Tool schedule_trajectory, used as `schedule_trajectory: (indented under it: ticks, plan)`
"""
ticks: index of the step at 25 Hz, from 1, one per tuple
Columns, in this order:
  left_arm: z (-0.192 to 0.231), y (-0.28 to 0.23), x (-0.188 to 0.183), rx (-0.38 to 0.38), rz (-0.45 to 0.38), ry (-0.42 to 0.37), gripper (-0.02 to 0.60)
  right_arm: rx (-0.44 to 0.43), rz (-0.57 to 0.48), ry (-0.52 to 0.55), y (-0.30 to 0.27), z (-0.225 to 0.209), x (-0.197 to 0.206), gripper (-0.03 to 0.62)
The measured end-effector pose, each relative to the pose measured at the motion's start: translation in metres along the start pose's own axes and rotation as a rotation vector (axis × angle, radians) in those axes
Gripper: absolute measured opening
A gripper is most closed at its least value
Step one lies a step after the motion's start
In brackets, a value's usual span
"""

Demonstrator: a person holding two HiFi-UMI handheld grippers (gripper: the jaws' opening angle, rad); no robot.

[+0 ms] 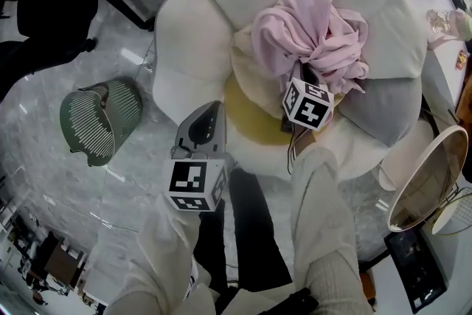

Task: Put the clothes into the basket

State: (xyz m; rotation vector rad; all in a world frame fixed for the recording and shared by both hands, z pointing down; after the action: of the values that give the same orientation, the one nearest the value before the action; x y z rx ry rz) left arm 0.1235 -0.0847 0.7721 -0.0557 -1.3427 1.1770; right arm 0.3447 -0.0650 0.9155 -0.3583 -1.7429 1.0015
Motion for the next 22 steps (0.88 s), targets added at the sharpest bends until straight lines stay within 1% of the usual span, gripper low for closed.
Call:
schedule_trajectory:
  ticks: [3, 7, 10, 14, 17, 22]
  plan:
    - [-0.007, 0.008, -0.006, 0.015, -0.007, -0.005, 0.006, -0.002, -0.037, 0.018, 0.019, 0.002, -0.007, 0.038]
    - [-0.017, 0.022, -0.020, 0.031, -0.014, -0.024, 0.006, -0.011, -0.041, 0.024, 0.047, 0.002, -0.013, 0.037]
    - [-0.026, 0.034, -0.038, 0.044, -0.035, -0.037, 0.006, 0.004, -0.046, 0.025, 0.068, -0.006, -0.020, 0.037]
    - [-0.038, 0.049, -0.061, 0.056, -0.064, -0.053, 0.006, 0.016, -0.059, -0.026, 0.092, -0.018, -0.032, 0.035]
    - [-0.045, 0.063, -0.069, 0.058, -0.067, -0.068, 0.006, 0.022, -0.074, -0.068, 0.112, -0.023, -0.041, 0.035]
    - [-0.067, 0.092, -0.083, 0.071, -0.079, -0.062, 0.006, 0.057, -0.082, -0.108, 0.149, -0.033, -0.049, 0.034]
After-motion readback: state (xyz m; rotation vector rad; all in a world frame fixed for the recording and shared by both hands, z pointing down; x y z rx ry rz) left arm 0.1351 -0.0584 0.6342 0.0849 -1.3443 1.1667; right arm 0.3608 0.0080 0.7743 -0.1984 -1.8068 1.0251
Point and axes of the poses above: the fingertips, and each gripper's own axes: y backward along the fingers, z to its left, x out of its underside, the point moved 1 cm from there along y, backward along the fingers, and after that the axes turned 5 degrees about -z, right-handed, at the moved point
